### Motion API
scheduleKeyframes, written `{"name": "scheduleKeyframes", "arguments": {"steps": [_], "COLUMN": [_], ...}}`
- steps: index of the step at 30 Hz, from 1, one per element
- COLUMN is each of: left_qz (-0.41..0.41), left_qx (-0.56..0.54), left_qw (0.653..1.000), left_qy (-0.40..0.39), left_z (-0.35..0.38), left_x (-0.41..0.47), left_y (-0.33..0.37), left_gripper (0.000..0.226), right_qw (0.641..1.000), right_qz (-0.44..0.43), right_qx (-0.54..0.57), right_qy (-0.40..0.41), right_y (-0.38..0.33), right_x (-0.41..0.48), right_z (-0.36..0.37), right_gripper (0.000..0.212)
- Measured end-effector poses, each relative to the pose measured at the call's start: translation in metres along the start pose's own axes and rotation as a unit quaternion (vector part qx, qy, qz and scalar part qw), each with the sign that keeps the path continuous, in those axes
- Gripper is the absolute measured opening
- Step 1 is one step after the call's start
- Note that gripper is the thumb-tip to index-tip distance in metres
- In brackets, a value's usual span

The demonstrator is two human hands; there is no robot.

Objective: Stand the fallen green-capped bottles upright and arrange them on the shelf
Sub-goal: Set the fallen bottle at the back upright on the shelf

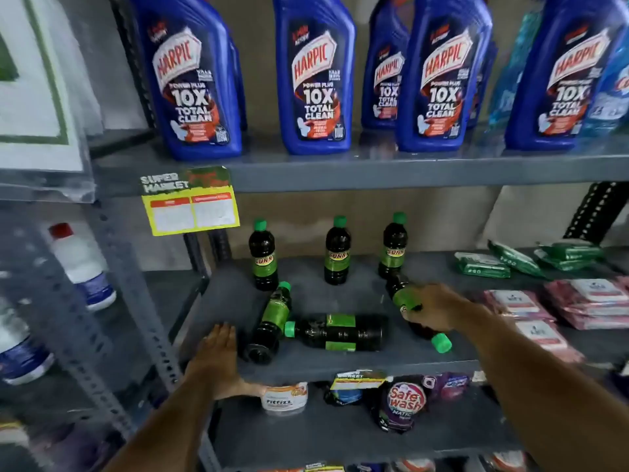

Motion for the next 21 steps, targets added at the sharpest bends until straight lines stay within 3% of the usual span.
{"name": "scheduleKeyframes", "arguments": {"steps": [3,7,11,16,21], "left_qz": [0.001,0.001,0.009,0.009,-0.002], "left_qx": [0.003,0.007,0.017,0.003,0.007], "left_qw": [1.000,0.997,0.996,0.997,0.997], "left_qy": [0.018,0.073,0.088,0.080,0.072], "left_z": [0.005,0.008,0.011,0.017,0.018], "left_x": [0.007,0.010,0.010,0.015,0.015], "left_y": [-0.005,-0.006,-0.007,-0.011,-0.011], "left_gripper": [0.155,0.151,0.157,0.163,0.162], "right_qw": [0.996,0.979,0.976,0.972,0.991], "right_qz": [0.044,0.112,0.144,0.188,0.131], "right_qx": [0.065,0.163,0.158,0.142,0.012], "right_qy": [0.035,0.045,0.032,0.006,-0.028], "right_y": [0.016,0.028,0.036,0.045,0.028], "right_x": [0.011,0.012,0.013,0.020,0.034], "right_z": [0.009,0.026,0.041,0.042,-0.011], "right_gripper": [0.052,0.089,0.115,0.114,0.071]}}
Point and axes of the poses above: each hand's wrist, its own x-axis towards the middle knuckle, its own z-axis out of the palm, y = z × x, the point moved 7 cm from there along x, towards the middle knuckle, and after that the axes turned 11 degrees about x, right-handed, at the moved point
